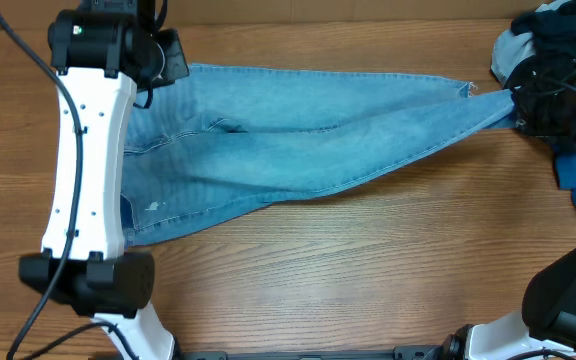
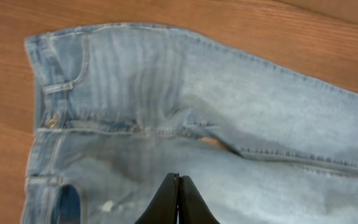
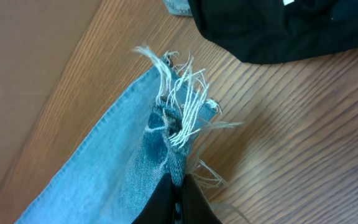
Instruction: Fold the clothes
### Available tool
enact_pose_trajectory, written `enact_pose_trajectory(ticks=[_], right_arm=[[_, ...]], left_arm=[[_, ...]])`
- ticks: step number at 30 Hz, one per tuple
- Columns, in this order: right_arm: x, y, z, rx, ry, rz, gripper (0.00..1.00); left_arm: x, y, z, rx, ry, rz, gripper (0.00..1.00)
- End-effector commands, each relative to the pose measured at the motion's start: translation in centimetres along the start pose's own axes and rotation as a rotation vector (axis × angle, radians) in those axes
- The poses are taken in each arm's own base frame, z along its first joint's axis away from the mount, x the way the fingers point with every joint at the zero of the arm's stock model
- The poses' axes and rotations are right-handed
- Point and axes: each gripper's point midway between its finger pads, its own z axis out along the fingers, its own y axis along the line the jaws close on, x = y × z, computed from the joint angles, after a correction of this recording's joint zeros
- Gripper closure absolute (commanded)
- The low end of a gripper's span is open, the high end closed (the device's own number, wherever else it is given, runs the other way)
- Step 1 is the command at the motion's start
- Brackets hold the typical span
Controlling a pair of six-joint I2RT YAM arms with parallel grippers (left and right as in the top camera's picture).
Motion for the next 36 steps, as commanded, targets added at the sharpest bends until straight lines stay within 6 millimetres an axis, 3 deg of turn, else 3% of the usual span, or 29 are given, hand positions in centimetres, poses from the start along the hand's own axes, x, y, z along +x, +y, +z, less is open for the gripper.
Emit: enact_pose_trajectory(ticks=[1, 5, 12, 17, 21, 22, 24, 31, 36], right_arm=[[-2.1, 0.4, -2.1, -0.013, -0.083, -0.023, 0.96], [-2.0, 0.8, -2.1, -0.034, -0.076, -0.024, 0.96], [-2.5, 1.2, -2.2, -0.048, -0.097, -0.029, 0.96], [-2.6, 1.2, -2.2, -0.052, -0.104, -0.031, 0.96], [-2.7, 1.3, -2.2, -0.052, -0.106, -0.065, 0.96], [-2.6, 1.3, -2.2, -0.051, -0.105, -0.066, 0.96], [-2.5, 1.3, -2.2, -0.056, -0.098, -0.071, 0.96], [-2.2, 1.5, -2.2, -0.066, -0.084, -0.090, 0.96], [-2.2, 1.5, -2.2, -0.066, -0.084, -0.091, 0.96]], left_arm=[[1.5, 2.0, -2.3, -0.038, -0.036, -0.069, 0.95], [4.9, 3.3, -2.0, -0.039, -0.042, -0.117, 0.93], [14.4, 5.6, 0.6, 0.002, -0.001, -0.340, 0.85], [20.0, 7.7, 2.0, -0.022, 0.026, -0.550, 0.76], [24.5, 9.6, 3.7, -0.086, 0.047, -0.775, 0.50], [25.2, 9.9, 4.3, -0.092, 0.046, -0.822, 0.27], [26.2, 10.2, 5.3, -0.093, 0.037, -0.895, 0.01], [27.8, 12.4, 8.4, -0.162, -0.058, -1.023, 0.00], [26.5, 14.5, 8.3, -0.233, -0.207, -1.038, 0.00]])
